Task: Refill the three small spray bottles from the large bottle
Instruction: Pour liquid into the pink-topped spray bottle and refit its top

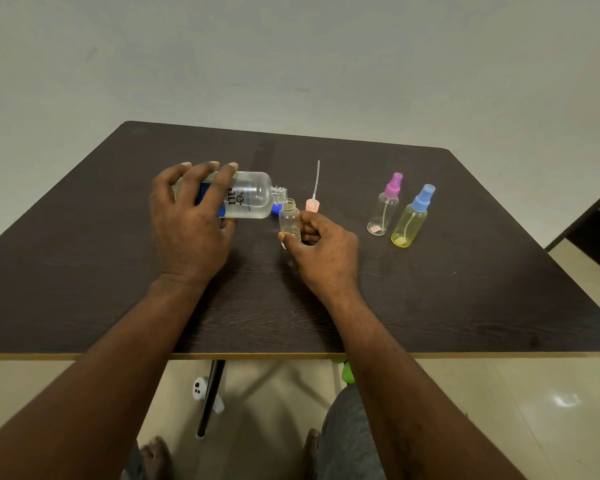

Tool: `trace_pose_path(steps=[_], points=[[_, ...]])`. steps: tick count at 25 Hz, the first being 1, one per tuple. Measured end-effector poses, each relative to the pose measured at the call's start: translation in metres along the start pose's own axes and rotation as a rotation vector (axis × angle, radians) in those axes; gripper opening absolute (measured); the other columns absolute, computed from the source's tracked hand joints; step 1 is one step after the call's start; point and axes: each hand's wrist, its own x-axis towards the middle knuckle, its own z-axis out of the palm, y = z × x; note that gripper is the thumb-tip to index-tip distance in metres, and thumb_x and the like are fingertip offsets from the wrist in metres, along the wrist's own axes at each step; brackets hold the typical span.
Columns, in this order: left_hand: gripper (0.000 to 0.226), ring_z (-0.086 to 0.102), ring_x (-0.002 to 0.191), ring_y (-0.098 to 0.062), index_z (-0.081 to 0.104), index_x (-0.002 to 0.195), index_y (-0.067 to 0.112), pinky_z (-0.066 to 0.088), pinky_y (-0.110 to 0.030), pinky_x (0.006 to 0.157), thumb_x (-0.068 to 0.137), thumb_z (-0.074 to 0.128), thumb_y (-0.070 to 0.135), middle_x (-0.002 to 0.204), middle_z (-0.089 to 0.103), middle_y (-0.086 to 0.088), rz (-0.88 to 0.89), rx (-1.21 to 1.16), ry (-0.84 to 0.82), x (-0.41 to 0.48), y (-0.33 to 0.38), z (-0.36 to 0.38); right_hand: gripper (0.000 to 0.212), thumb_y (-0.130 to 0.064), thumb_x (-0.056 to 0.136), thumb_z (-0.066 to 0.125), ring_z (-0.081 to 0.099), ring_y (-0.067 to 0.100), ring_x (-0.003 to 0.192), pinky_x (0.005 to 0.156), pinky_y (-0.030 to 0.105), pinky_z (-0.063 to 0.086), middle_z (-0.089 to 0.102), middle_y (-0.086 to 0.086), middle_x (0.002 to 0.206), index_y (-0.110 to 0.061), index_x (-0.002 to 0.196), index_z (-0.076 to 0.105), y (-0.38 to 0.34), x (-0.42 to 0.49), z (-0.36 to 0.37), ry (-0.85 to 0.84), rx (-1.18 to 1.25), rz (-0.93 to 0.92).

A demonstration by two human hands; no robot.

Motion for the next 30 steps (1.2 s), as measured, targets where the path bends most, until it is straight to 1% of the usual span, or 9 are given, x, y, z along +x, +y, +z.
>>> trace_pose_path(steps=[6, 10, 15, 18, 23, 30], points=[[0.067, 0.041, 0.133, -0.034, 0.054, 0.149, 0.026, 0.048, -0.051, 0.101, 0.086, 0.075, 0.022, 0.145, 0.055, -0.003, 0.004, 0.004, -0.004, 0.0000, -0.0017, 0.0018, 0.040, -0.024, 0.083, 0.088, 0.065, -0.019, 0.081, 0.072, 0.000, 0.048, 0.058, -0.038, 0.073, -0.022, 0.121, 0.076, 0.0011, 0.0001, 0.0004, 0.003, -0.003, 0.002], [0.066, 0.042, 0.133, -0.034, 0.054, 0.149, 0.026, 0.049, -0.051, 0.100, 0.086, 0.073, 0.021, 0.145, 0.055, -0.004, 0.003, 0.003, -0.007, 0.0003, -0.0007, 0.0011, 0.040, -0.023, 0.082, 0.088, 0.064, -0.021, 0.081, 0.071, -0.001, 0.046, 0.057, -0.040, 0.070, -0.021, 0.120, 0.076, 0.0026, 0.0000, 0.0011, 0.010, 0.003, 0.007], [0.068, 0.044, 0.131, -0.036, 0.055, 0.148, 0.024, 0.049, -0.051, 0.100, 0.084, 0.076, 0.020, 0.143, 0.057, -0.005, -0.013, -0.007, -0.028, 0.0008, 0.0014, -0.0007, 0.040, -0.022, 0.083, 0.088, 0.063, -0.023, 0.080, 0.071, -0.001, 0.046, 0.057, -0.046, 0.067, -0.021, 0.121, 0.076, 0.0032, 0.0004, 0.0011, -0.003, 0.000, 0.012], [0.068, 0.044, 0.131, -0.037, 0.056, 0.148, 0.024, 0.049, -0.052, 0.100, 0.084, 0.076, 0.019, 0.144, 0.057, -0.005, -0.020, -0.012, -0.038, 0.0005, 0.0027, -0.0020, 0.041, -0.022, 0.083, 0.088, 0.062, -0.025, 0.080, 0.071, -0.002, 0.045, 0.055, -0.042, 0.069, -0.020, 0.122, 0.076, 0.0028, 0.0003, 0.0009, 0.000, -0.003, 0.011], [0.068, 0.043, 0.131, -0.037, 0.056, 0.149, 0.023, 0.048, -0.052, 0.100, 0.084, 0.077, 0.018, 0.144, 0.057, -0.006, -0.025, -0.015, -0.045, 0.0007, 0.0042, -0.0048, 0.038, -0.021, 0.083, 0.087, 0.064, -0.021, 0.080, 0.073, 0.001, 0.048, 0.059, -0.036, 0.074, -0.021, 0.120, 0.076, 0.0012, 0.0005, -0.0003, -0.011, 0.012, 0.015], [0.067, 0.041, 0.133, -0.036, 0.055, 0.149, 0.023, 0.048, -0.053, 0.101, 0.085, 0.075, 0.019, 0.145, 0.056, -0.006, -0.018, -0.007, -0.050, 0.0004, 0.0041, -0.0057, 0.038, -0.021, 0.083, 0.088, 0.063, -0.024, 0.078, 0.070, -0.002, 0.046, 0.056, -0.039, 0.070, -0.021, 0.120, 0.077, 0.0008, -0.0006, -0.0004, -0.005, 0.002, 0.011]])
